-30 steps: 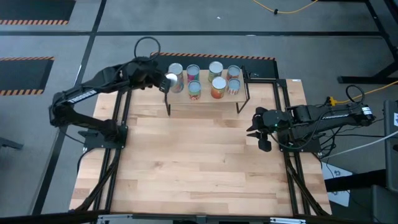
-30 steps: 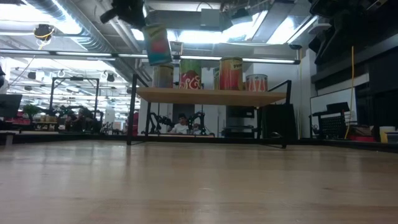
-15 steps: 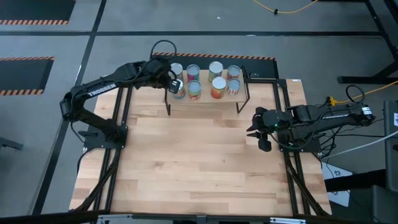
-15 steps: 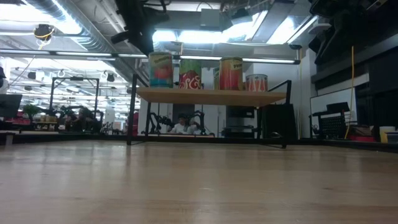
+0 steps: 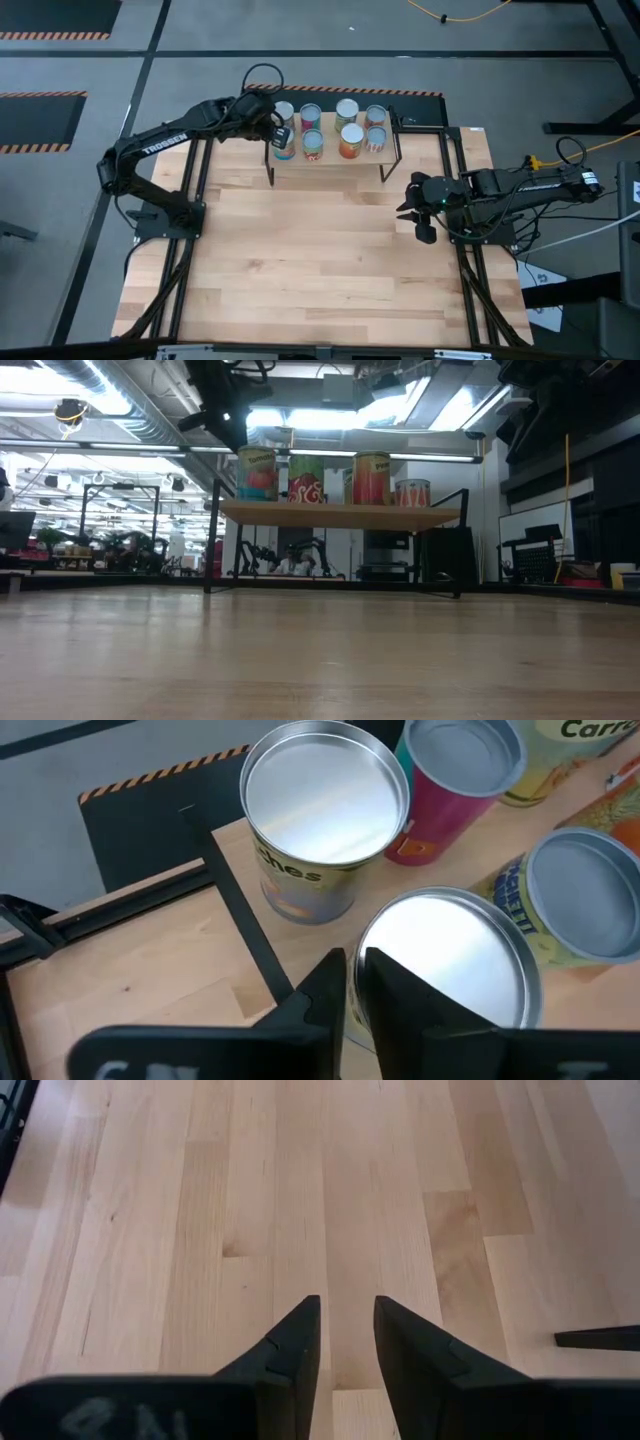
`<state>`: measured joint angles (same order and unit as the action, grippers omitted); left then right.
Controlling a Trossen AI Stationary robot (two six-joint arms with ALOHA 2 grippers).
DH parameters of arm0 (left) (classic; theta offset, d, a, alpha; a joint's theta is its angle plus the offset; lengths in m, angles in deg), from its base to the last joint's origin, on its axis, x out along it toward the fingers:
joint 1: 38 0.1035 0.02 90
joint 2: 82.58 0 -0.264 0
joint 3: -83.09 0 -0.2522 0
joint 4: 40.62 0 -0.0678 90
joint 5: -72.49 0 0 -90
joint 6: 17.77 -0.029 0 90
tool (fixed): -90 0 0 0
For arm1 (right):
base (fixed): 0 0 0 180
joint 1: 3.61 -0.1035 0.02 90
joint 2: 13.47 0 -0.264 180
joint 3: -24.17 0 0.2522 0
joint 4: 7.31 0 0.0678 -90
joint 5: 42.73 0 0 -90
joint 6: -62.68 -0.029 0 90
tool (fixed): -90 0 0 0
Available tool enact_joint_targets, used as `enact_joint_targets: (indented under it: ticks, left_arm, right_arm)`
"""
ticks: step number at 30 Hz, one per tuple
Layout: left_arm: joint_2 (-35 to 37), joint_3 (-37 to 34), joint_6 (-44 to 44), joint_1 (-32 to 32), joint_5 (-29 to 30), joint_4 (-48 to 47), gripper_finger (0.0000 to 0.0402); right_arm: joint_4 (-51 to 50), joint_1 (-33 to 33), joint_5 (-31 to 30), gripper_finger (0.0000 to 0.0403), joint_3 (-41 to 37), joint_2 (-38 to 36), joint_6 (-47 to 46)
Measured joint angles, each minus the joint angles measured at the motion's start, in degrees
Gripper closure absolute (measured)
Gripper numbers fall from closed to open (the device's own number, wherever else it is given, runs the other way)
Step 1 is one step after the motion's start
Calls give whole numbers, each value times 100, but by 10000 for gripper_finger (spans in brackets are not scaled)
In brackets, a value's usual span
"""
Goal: Pick and place cans onto a shelf
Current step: Return to Home Position
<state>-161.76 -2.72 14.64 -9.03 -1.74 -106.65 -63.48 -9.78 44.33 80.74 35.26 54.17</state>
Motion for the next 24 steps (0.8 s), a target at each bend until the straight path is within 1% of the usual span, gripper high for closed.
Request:
enact_joint_targets:
  ticks: [8,12,15,17,20,24]
  left_arm:
    - [7,0,-7,0,-2,0,327]
    - [154,0,-15,8,-194,0,324]
    - [450,0,-139,13,-241,2,327]
    - [661,0,-329,-14,-399,0,326]
    - [1066,0,-639,-246,-455,-14,324]
    - [1579,0,-906,-926,-85,-122,326]
  right_arm:
    - [0,0,0,302,0,0,0]
    - [0,-1,0,302,0,0,0]
    - [-2,0,0,302,0,0,0]
    - [-1,0,0,302,0,0,0]
    - [-2,-1,0,302,0,0,-8]
    - [-2,-2,0,302,0,0,-28]
